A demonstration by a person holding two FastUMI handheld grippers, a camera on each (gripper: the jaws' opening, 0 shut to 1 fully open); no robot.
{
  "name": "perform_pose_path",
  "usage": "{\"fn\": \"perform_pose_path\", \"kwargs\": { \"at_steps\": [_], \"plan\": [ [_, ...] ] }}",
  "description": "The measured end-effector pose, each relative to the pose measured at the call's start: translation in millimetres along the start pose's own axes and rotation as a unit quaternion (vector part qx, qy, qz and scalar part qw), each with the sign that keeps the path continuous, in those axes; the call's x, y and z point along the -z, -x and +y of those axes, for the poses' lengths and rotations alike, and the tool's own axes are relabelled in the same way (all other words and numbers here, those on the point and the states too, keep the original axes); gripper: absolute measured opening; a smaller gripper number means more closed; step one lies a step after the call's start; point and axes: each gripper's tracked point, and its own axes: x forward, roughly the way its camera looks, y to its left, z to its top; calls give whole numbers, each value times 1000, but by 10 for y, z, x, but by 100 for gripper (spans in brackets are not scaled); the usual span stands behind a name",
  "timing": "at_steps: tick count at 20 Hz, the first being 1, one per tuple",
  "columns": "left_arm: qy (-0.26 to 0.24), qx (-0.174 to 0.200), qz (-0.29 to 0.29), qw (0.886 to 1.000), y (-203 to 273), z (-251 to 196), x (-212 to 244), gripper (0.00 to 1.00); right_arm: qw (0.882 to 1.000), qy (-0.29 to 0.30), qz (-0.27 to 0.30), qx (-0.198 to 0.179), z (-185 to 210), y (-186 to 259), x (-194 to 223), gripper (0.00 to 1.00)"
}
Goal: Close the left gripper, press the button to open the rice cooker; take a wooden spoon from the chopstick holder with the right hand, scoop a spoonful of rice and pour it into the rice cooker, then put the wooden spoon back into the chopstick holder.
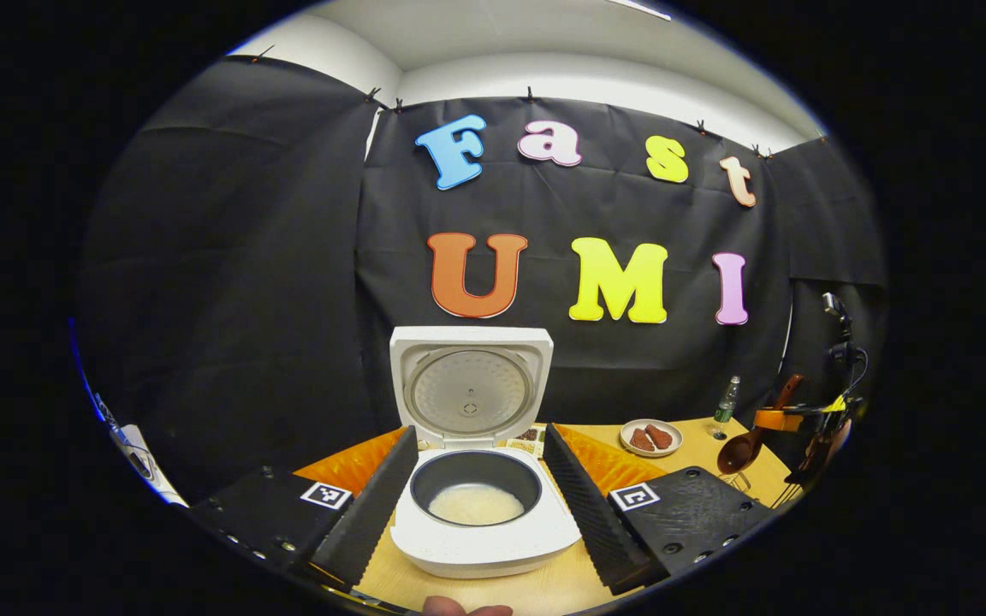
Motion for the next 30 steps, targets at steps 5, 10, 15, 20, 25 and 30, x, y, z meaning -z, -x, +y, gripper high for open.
{"fn": "perform_pose_path", "kwargs": {
  "at_steps": [5,10,15,20,25,30],
  "plan": [
    [15,-13,3,1000,199,390,74,94,998,40,35,18,363,-300,619,10],
    [38,-40,13,998,448,633,212,94,985,152,66,55,462,-540,1160,10],
    [38,-60,13,997,595,857,238,94,970,222,76,57,612,-602,1500,10],
    [37,-62,22,997,649,890,281,94,991,88,105,4,1004,-578,1644,10],
    [37,-57,31,997,678,836,313,94,989,-82,123,-21,1091,-640,1644,10],
    [31,-55,34,997,692,758,306,94,959,-241,141,-46,1032,-689,1614,10]
  ]
}}
